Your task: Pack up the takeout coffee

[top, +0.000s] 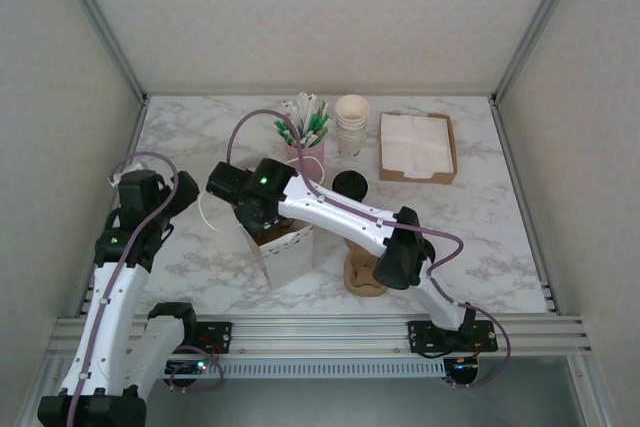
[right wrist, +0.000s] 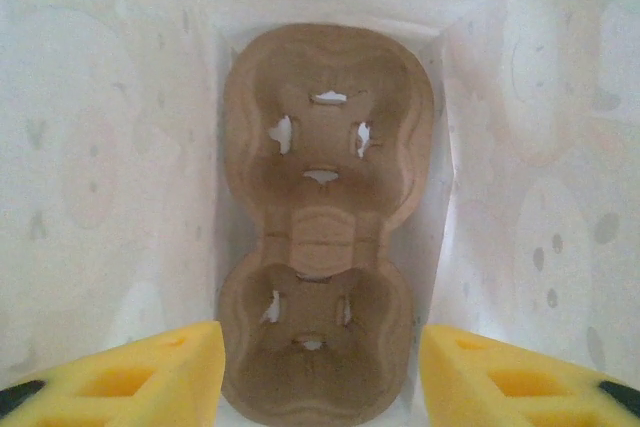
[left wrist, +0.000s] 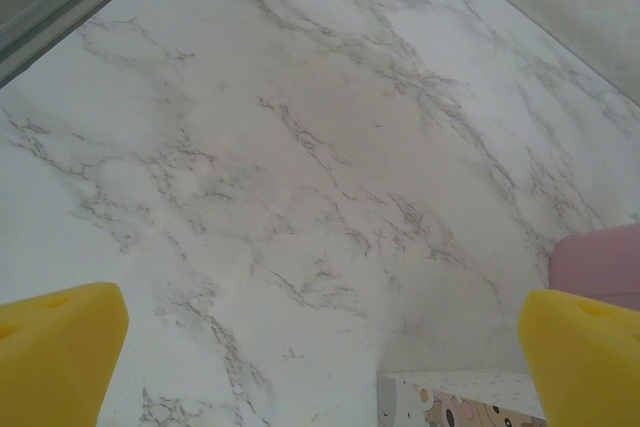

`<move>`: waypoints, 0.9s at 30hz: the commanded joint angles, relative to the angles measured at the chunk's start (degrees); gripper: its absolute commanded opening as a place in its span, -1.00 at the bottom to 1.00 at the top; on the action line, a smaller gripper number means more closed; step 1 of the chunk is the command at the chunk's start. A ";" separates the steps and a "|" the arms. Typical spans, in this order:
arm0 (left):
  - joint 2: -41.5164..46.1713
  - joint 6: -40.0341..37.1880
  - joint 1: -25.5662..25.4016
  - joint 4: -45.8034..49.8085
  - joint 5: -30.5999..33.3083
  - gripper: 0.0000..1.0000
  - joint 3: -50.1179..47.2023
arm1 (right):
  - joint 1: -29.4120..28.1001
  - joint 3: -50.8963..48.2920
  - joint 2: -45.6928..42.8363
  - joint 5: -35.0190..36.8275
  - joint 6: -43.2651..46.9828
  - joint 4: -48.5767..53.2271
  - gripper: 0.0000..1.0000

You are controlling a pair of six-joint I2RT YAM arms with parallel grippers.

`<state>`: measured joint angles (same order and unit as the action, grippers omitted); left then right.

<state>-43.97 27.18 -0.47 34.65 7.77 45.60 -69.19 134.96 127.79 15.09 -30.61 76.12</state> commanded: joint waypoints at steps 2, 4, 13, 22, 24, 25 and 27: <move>0.20 -0.62 0.61 0.32 0.32 1.00 -0.65 | 0.39 -0.74 -5.55 -0.65 1.27 -2.14 0.09; 0.24 -0.64 0.61 0.32 0.38 1.00 -0.68 | 0.43 -1.00 -6.46 -0.83 1.56 -2.85 0.09; 0.15 -0.62 0.58 0.24 0.35 1.00 -0.69 | 0.38 -1.18 -7.55 -0.02 1.66 -2.64 0.00; -0.12 -0.64 0.63 0.24 0.49 1.00 -0.78 | 0.32 -2.88 -9.60 0.07 1.76 -2.80 -0.11; -0.14 -0.64 0.62 0.29 0.44 1.00 -0.71 | 0.31 -3.59 -10.30 0.02 1.70 -2.95 -0.11; -0.07 -0.64 0.63 0.33 0.49 1.00 -0.69 | 0.30 -3.95 -10.60 -0.19 1.75 -3.11 -0.12; 0.04 -0.64 0.62 0.30 0.57 1.00 -0.78 | 0.29 -4.44 -11.13 -0.60 1.93 -3.32 -0.13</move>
<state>-44.01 27.16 -0.47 34.65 7.79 45.60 -69.14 131.48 119.72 14.83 -29.15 72.84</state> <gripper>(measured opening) 0.997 0.438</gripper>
